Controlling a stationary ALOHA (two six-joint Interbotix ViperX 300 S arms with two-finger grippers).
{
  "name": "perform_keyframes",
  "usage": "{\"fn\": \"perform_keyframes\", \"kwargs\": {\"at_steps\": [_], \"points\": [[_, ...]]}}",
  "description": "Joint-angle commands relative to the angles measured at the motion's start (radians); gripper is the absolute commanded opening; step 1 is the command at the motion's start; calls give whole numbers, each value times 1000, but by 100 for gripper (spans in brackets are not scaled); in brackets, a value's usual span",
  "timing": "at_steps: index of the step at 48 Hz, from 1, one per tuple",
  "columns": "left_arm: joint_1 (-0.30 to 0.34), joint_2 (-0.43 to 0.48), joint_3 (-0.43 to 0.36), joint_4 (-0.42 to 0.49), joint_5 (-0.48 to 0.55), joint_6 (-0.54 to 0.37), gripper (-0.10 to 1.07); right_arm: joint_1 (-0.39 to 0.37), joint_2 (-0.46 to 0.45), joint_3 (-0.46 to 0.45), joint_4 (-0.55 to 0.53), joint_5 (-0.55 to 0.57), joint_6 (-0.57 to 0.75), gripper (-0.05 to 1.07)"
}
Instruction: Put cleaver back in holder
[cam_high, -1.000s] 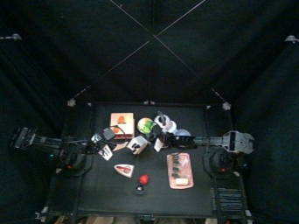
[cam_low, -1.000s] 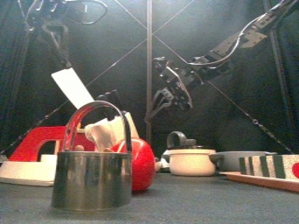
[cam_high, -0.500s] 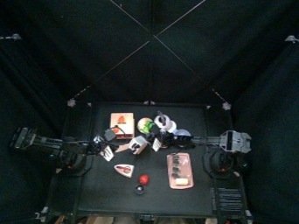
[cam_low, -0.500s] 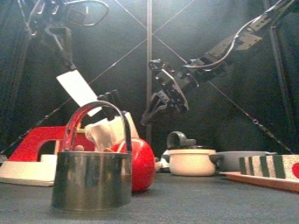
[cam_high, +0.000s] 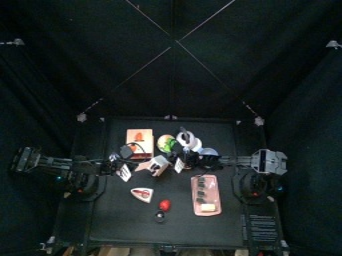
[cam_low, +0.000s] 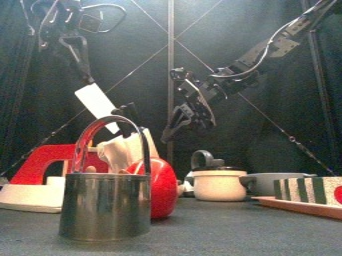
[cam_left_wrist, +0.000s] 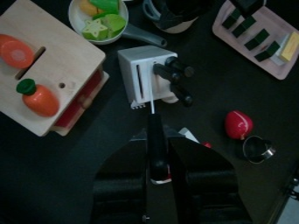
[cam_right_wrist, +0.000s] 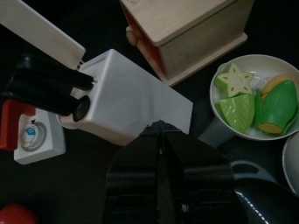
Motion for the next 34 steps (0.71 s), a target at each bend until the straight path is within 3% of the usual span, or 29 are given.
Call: {"fn": "perform_keyframes", "kwargs": {"at_steps": [1, 34], "points": [[6, 2, -9, 6, -8, 3, 45, -6, -17, -26, -2, -3, -5, 25], [15, 5, 37, 3, -54, 3, 45, -3, -11, -31, -3, -3, -5, 25]]}}
